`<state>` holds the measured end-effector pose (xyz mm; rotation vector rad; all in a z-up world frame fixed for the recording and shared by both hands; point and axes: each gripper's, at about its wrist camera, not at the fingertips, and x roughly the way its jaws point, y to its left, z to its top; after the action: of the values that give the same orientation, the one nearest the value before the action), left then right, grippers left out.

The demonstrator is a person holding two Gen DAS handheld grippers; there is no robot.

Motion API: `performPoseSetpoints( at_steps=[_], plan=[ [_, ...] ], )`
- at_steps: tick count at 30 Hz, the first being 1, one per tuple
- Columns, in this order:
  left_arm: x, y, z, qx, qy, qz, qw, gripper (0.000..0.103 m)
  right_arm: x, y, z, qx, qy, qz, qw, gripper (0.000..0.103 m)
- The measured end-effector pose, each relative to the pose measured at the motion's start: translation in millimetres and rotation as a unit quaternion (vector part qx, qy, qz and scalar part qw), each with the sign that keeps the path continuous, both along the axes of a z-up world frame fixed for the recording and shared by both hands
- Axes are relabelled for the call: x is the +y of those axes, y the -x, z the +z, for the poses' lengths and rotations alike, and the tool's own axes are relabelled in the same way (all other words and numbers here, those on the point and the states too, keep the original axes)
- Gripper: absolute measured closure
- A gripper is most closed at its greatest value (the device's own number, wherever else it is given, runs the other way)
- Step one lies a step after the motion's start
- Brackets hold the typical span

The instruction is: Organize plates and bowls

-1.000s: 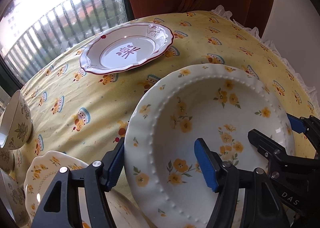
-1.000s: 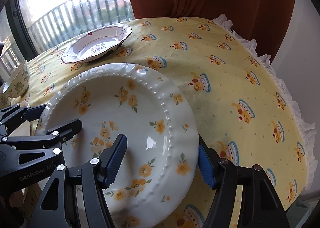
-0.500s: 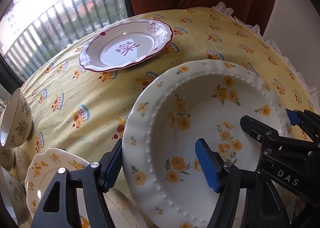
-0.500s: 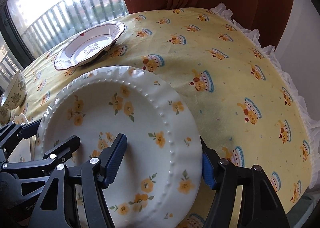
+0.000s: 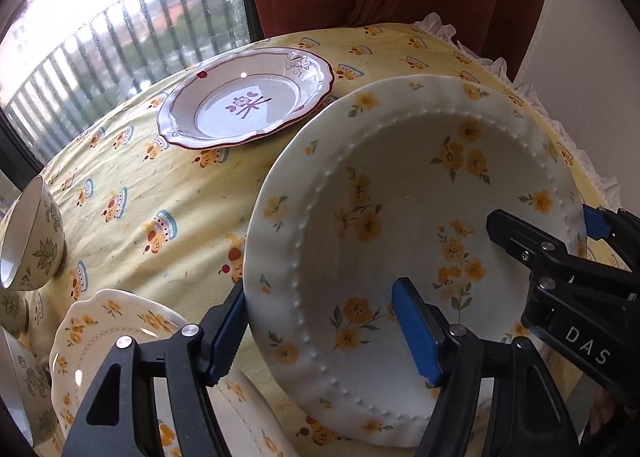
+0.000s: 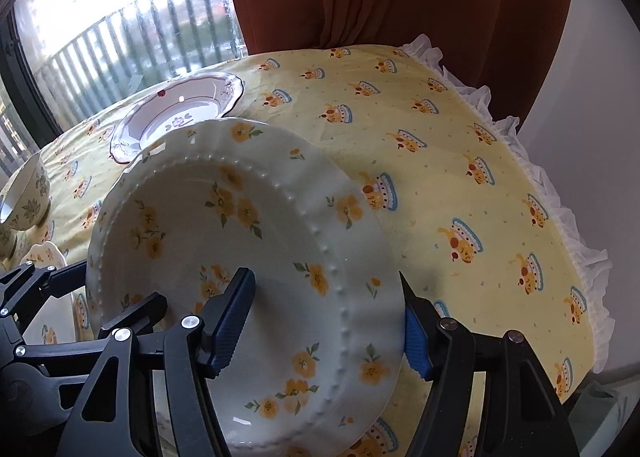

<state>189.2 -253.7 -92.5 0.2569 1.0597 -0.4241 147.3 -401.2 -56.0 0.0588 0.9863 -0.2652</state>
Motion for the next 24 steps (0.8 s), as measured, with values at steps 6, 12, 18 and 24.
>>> performPoseSetpoints(
  at_steps=[6,12,18,24],
  plan=[
    [9,3,14,-0.011,0.016,0.007,0.9998,0.031,12,6,14,-0.016,0.018,0.002,1.000,0.033],
    [24,11,30,-0.027,0.030,0.014,0.9991,0.031,28,12,30,-0.035,0.035,0.009,0.999,0.033],
    [45,22,41,-0.042,0.039,0.026,0.9980,0.031,51,21,43,-0.048,0.044,0.021,0.998,0.033],
    [72,34,46,-0.045,0.048,0.040,0.9970,0.032,77,26,49,-0.053,0.051,0.037,0.997,0.033]
  ],
)
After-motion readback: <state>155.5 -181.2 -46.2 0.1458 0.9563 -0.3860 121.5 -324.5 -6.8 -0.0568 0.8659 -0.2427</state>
